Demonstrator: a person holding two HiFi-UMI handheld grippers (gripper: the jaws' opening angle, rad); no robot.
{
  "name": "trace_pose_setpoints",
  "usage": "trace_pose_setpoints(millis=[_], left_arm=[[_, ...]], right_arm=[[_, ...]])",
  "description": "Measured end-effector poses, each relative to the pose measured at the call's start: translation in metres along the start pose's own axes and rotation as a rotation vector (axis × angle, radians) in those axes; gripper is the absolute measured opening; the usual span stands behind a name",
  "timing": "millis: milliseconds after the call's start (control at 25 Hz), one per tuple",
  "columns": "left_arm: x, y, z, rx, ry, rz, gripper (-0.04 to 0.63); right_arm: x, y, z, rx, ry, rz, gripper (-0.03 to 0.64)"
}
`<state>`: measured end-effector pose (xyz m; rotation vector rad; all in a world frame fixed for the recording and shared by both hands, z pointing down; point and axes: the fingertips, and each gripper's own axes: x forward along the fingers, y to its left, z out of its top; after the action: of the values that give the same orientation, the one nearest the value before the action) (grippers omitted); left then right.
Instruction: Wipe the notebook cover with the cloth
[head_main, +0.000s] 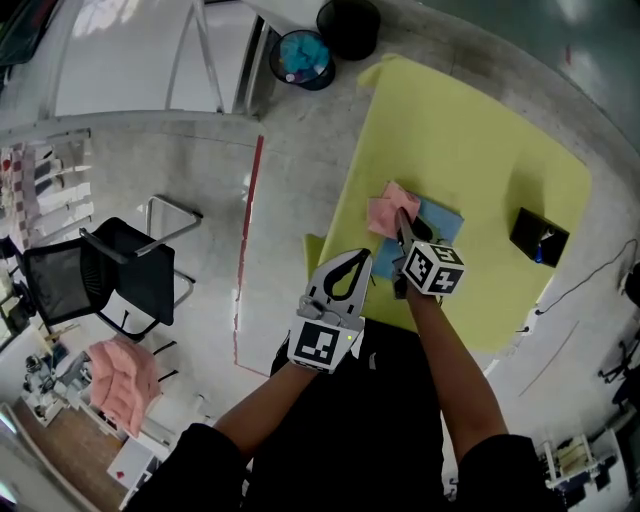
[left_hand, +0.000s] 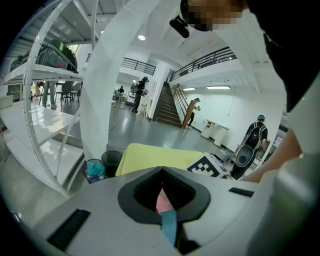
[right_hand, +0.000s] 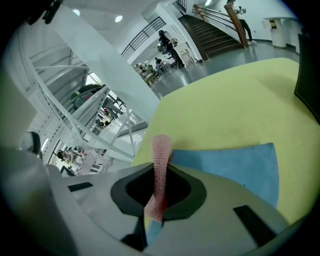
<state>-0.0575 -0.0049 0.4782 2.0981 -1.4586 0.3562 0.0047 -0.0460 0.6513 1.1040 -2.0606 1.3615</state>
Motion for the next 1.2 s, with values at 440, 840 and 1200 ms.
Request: trace_pose_setpoints(millis=[440,840,1200], left_arm=[[0.005,-0.019,-0.004,-0.001,0.008,-0.011,0.005],[0.007,-0.026,-0.011,-0.004,0.020,-0.005,0.005],[0.009,-0.028,-0.012,0.009,0.020,0.004,0.006]], right_arm=[[0.006,-0.010,-0.006,-0.007,0.052,-0.013,0.041],[0.004,-0.020,-0.007,0.039,0.069,-0.018,0.040],[-0.002,-0.029,-0.006,0.029,0.086,-0.036,0.040]])
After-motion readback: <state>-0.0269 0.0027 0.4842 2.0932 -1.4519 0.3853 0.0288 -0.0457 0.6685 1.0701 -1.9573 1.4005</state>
